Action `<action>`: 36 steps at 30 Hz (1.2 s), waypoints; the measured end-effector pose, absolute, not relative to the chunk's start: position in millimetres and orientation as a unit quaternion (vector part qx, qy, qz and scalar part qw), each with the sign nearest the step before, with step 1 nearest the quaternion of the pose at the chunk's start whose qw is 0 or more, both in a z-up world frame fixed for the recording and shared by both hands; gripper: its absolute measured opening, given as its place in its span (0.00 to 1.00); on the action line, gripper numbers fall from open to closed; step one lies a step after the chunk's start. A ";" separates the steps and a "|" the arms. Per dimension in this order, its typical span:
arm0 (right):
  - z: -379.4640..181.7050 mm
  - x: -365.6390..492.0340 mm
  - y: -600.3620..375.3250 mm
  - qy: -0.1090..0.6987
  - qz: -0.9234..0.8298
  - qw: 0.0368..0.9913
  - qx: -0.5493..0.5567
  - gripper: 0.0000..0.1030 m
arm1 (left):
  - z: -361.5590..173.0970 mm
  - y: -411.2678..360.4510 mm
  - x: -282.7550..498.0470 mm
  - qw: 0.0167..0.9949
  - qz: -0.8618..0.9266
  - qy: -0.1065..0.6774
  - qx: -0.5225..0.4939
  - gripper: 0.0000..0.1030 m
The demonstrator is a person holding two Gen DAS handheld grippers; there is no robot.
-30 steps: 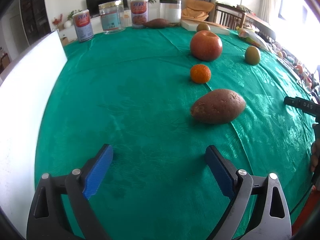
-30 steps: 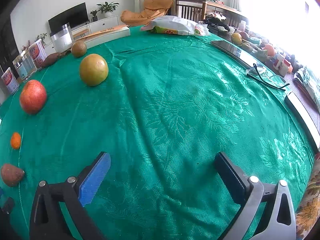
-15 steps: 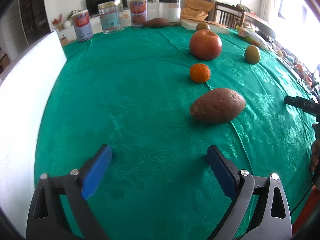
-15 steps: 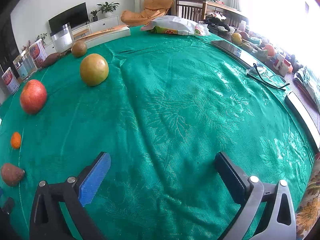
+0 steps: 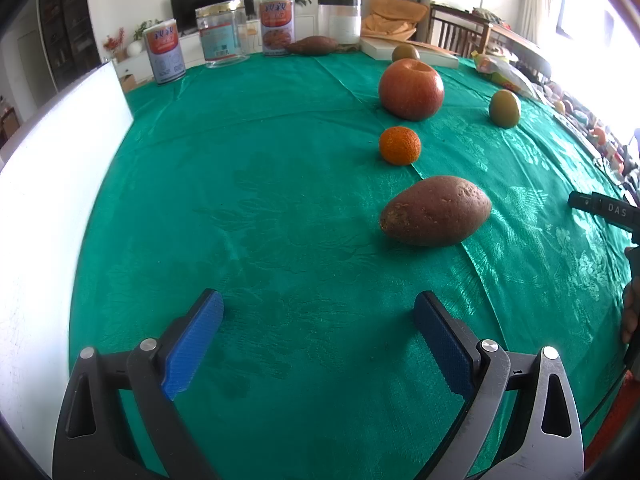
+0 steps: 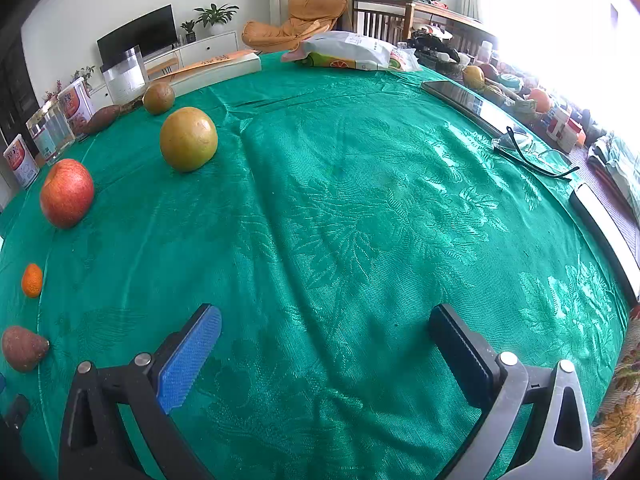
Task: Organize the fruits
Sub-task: 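Move both tools back over the table toward the sweet potato, then move the left tool over the tangerine while the right tool approaches a round brown fruit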
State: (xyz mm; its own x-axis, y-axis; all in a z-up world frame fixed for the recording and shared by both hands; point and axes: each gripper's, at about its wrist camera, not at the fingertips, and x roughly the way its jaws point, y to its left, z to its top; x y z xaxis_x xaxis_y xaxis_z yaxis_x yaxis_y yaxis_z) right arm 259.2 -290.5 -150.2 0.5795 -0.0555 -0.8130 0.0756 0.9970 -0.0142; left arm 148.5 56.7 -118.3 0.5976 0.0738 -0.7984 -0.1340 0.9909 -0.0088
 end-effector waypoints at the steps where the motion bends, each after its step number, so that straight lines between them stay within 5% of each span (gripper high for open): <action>1: -150.2 259.2 -290.5 0.457 -0.037 0.889 0.011 1.00 | -118.3 56.7 148.5 0.893 0.058 0.445 -0.034 0.94; 26: -149.9 257.8 -290.2 0.457 -0.036 0.889 0.011 1.00 | -116.4 57.1 147.0 0.895 0.026 0.444 -0.046 0.94; 31: -150.0 257.6 -290.2 0.457 -0.036 0.889 0.010 1.00 | -82.2 58.3 162.7 0.890 -0.034 0.442 -0.107 0.94; 36: -149.8 257.4 -290.2 0.457 -0.036 0.889 0.011 1.00 | -57.1 36.8 222.5 0.880 -0.060 0.467 -0.056 0.94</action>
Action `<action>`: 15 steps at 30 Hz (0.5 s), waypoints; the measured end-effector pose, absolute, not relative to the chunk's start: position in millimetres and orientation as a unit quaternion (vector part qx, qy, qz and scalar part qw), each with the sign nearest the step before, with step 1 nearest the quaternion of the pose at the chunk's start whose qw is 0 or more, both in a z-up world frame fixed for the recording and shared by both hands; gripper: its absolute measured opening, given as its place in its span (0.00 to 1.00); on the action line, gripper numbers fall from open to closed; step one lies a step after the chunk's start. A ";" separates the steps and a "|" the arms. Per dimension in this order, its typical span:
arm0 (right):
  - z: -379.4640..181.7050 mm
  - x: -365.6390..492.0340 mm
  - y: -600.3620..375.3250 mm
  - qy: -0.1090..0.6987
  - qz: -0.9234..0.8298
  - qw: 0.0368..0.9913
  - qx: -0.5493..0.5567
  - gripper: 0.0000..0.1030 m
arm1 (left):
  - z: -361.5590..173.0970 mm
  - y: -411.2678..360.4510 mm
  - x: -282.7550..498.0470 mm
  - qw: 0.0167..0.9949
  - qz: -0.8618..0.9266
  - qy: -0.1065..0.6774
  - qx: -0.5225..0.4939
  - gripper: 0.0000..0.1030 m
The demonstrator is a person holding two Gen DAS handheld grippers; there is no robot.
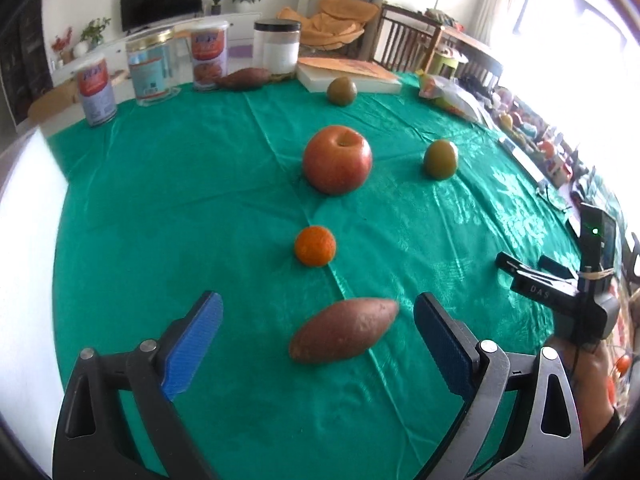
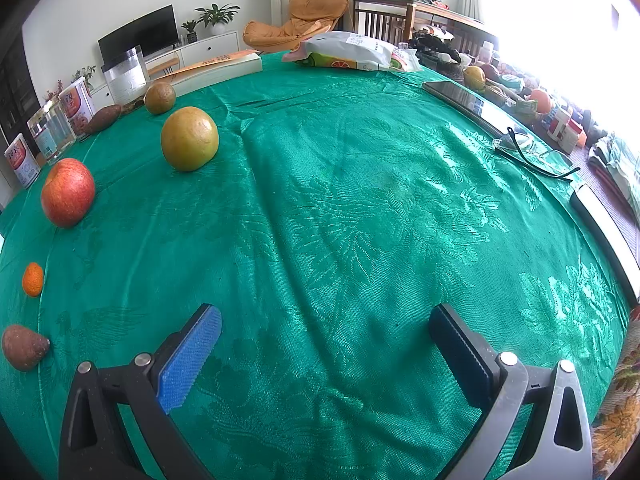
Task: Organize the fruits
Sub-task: 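Move the left tool over the tangerine while the right tool approaches a round brown fruit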
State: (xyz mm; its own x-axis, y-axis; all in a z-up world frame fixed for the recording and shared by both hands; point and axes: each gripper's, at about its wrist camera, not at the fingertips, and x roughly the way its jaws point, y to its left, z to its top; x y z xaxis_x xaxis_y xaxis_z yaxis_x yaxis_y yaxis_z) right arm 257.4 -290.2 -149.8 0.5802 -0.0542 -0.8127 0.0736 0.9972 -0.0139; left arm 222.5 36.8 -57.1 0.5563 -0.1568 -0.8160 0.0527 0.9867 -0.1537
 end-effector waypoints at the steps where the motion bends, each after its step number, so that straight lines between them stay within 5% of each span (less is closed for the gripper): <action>1: -149.8 257.4 -290.2 0.457 -0.036 0.889 0.011 1.00 | -60.9 33.2 236.0 0.875 -0.067 0.476 -0.053 0.93; 5: -149.8 257.3 -290.0 0.457 -0.036 0.889 0.010 1.00 | -80.8 29.7 273.2 0.861 -0.063 0.502 -0.057 0.90; 8: -149.8 257.1 -290.0 0.457 -0.036 0.889 0.010 1.00 | -93.0 29.7 286.5 0.850 -0.051 0.521 -0.054 0.65; 12: -149.8 256.8 -290.0 0.457 -0.036 0.889 0.010 1.00 | -103.0 25.7 289.0 0.846 -0.053 0.528 -0.052 0.63; 13: -149.8 256.7 -290.0 0.457 -0.036 0.889 0.010 1.00 | -104.0 23.6 288.1 0.848 -0.053 0.525 -0.047 0.53; 14: -149.7 256.7 -290.0 0.457 -0.036 0.889 0.010 1.00 | -104.6 23.9 288.4 0.849 -0.052 0.524 -0.043 0.32; 15: -149.7 256.6 -290.0 0.457 -0.036 0.889 0.010 1.00 | -104.2 24.5 288.0 0.852 -0.049 0.520 -0.039 0.29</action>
